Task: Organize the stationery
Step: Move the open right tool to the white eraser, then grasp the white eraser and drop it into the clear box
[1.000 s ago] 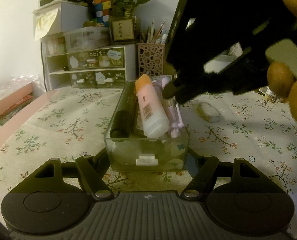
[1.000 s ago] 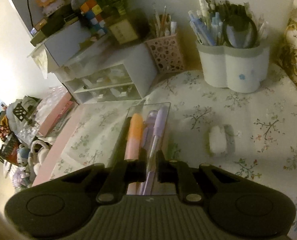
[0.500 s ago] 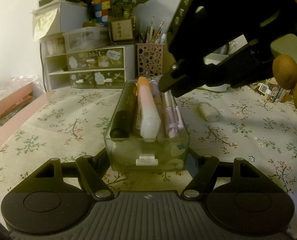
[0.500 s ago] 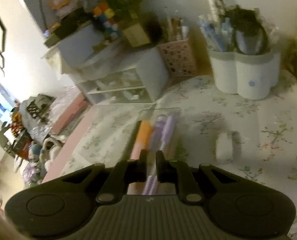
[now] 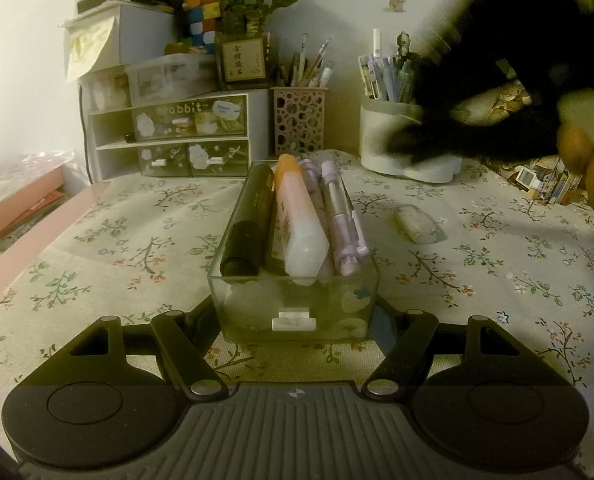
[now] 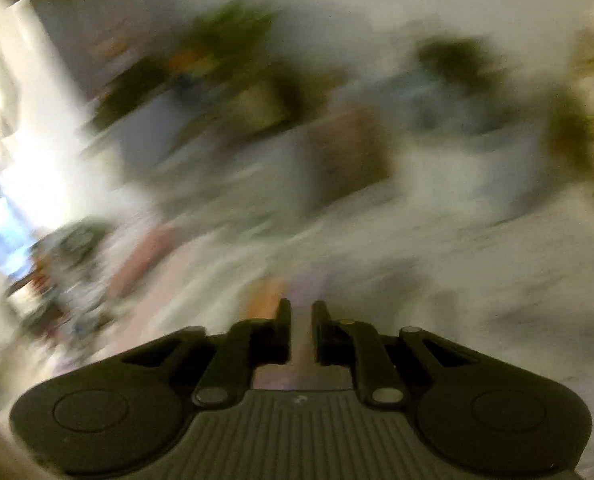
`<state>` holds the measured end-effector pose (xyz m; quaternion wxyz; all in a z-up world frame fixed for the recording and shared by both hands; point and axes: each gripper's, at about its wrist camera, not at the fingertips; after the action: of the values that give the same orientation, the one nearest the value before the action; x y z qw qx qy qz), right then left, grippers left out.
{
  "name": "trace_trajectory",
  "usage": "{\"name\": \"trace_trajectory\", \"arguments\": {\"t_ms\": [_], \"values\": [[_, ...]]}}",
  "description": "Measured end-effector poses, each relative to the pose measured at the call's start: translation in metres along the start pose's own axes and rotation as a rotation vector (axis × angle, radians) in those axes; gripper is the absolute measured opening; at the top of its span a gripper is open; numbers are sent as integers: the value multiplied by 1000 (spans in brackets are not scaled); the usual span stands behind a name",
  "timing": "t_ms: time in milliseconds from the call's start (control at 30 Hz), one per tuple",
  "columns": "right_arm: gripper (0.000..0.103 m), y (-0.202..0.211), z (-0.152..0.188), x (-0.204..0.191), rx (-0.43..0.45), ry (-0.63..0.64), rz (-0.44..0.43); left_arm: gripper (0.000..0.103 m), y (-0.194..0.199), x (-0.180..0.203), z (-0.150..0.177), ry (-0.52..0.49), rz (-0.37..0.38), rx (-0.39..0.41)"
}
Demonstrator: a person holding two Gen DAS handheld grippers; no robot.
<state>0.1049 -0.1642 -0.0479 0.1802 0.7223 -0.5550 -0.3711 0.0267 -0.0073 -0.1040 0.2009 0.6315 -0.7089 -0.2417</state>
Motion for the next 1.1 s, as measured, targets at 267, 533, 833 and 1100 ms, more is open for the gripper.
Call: {"name": "trace_trajectory", "arguments": {"t_ms": [267,533,833,1100], "values": [[35,-13,40,23,-5,226,165,72,0,0,0,1,1,1],[22,-33,40,9,26,307,260,72,0,1,0,1,1,1],[21,8,7,12,64,156,76,72,0,0,1,-1,1,1],[21,-10,-33,-13,-37,142,-175,72,0,1,1,-2,1,1]]}}
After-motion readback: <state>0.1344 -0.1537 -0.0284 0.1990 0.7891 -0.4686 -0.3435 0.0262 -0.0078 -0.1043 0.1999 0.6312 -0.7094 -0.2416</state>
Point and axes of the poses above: each gripper's, at about its wrist camera, not at the fingertips, and y roughly against the way its jaws point, x to its right, z to its underside, and after that the axes turned 5 degrees about -x, right-handed
